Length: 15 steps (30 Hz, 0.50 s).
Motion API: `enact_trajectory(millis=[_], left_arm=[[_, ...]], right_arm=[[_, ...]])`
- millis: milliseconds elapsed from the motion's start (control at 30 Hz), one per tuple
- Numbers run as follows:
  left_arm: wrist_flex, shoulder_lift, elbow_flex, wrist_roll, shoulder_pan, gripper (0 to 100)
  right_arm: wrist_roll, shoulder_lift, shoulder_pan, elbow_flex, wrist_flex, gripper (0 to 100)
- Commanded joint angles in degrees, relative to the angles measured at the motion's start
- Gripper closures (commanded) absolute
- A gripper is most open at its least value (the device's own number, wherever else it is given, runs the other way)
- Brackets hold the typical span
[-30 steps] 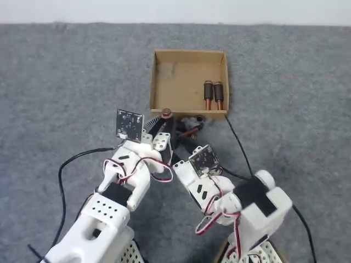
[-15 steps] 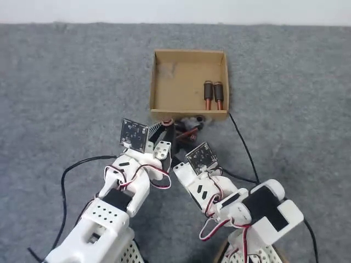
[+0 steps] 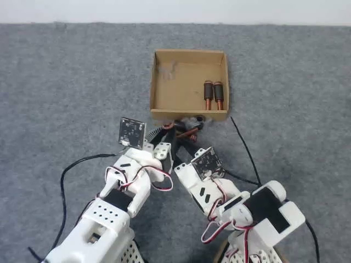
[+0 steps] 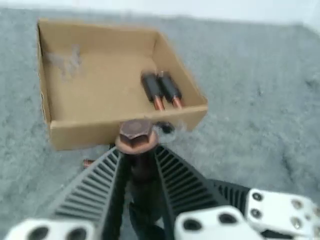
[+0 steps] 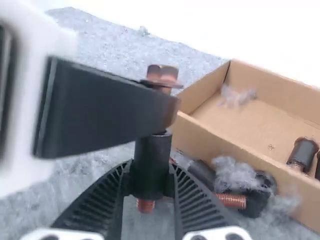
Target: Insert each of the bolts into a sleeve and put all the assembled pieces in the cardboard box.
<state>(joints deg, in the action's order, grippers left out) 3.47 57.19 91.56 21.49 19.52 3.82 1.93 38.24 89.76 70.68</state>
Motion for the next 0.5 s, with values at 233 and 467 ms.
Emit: enact_trajectory(millis=[233, 467], left_arm=[[13.89, 0.44, -8.13, 3.87, 2.37, 99], [16.88, 0.53, -8.4, 6.77, 2.46, 82]], right_arm=[[1.14, -3.82, -2.33, -0.62, 2.07, 99.2], [1.14, -3.82, -2.33, -0.62, 1.98, 99.2]])
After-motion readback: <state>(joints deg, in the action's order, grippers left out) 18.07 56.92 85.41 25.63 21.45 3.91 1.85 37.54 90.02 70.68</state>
